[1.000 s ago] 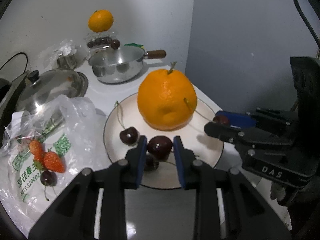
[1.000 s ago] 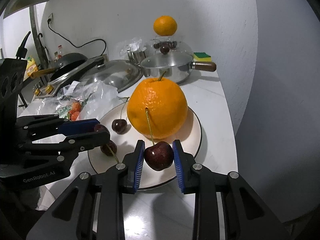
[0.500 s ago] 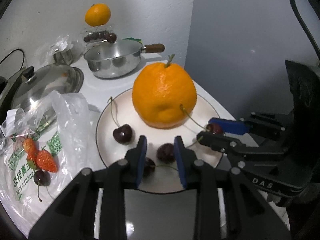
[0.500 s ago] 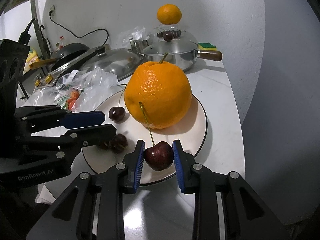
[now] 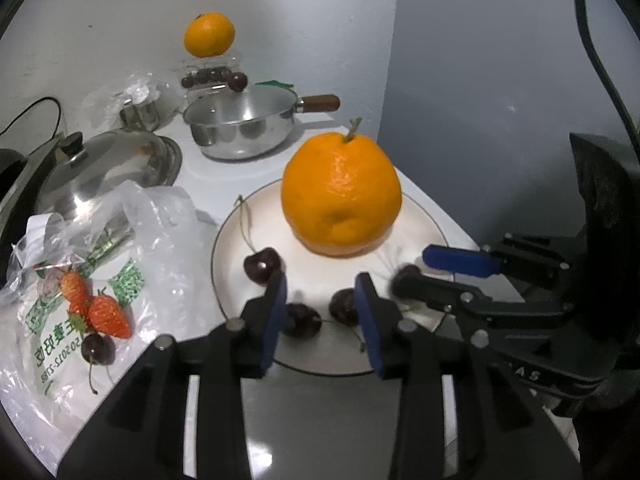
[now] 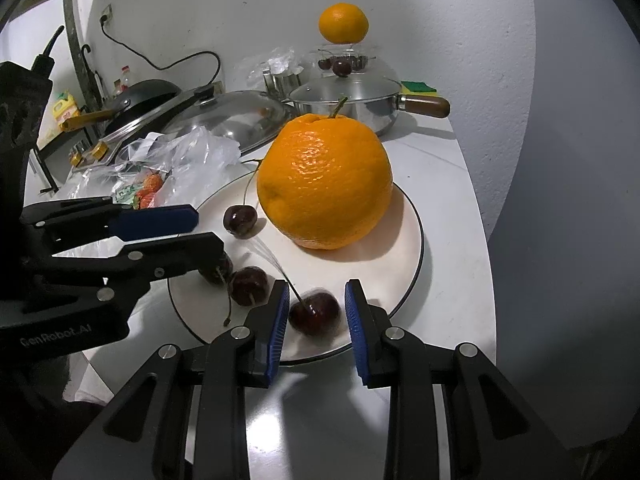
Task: Organize fruits
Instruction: 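Lower the cherry onto the plate beside the orange and open the right gripper, then move the right gripper back over the bag toward the strawberries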
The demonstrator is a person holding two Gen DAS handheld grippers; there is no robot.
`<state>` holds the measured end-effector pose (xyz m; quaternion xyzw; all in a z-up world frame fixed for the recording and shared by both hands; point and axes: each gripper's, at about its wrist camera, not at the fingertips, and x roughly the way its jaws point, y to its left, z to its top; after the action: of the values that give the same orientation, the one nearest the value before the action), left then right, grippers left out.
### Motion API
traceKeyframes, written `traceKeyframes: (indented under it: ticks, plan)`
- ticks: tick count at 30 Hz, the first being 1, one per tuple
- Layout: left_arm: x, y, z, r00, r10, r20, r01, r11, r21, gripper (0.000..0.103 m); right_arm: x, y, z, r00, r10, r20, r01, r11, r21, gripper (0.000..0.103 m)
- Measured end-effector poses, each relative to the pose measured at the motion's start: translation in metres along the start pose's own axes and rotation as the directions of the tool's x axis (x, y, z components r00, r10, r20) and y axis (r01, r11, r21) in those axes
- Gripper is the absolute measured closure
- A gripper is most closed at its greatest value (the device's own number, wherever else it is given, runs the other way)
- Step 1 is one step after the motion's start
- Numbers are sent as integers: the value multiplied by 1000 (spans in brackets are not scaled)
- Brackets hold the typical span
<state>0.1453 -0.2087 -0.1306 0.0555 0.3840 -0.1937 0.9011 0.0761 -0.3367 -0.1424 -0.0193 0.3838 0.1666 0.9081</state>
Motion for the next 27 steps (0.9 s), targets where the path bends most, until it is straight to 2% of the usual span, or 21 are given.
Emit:
traceKeyframes:
  ticks: [2, 4, 5, 19, 23, 27]
  plan:
    - [-3, 1, -1, 1000, 3, 2, -3, 1000, 0, 58, -2, 1, 1, 1000, -1, 4, 1, 1000, 2, 65]
    - [-7, 2, -3, 1000, 7, 14, -6, 1000, -7, 45, -4, 2, 1, 1000, -4, 8, 4, 1000, -1, 64]
    - [-10, 3, -3, 1000, 6, 20, -6, 1000, -13, 44, -5, 4, 2, 1000, -7, 9, 7, 1000, -3, 64]
    - [-41, 20, -7, 997, 26, 74, -23, 999, -36, 43, -22, 26, 10, 999, -37, 36, 38, 999, -29, 63]
    - [-51, 28, -10, 995, 34, 89, -29, 998, -50, 43, -25, 37, 14, 998, -39, 46, 41, 998, -44, 59]
    - [-62, 39, -14, 994, 48, 101, -42, 997, -62, 43, -27, 49, 17, 998, -40, 53, 44, 997, -59, 58]
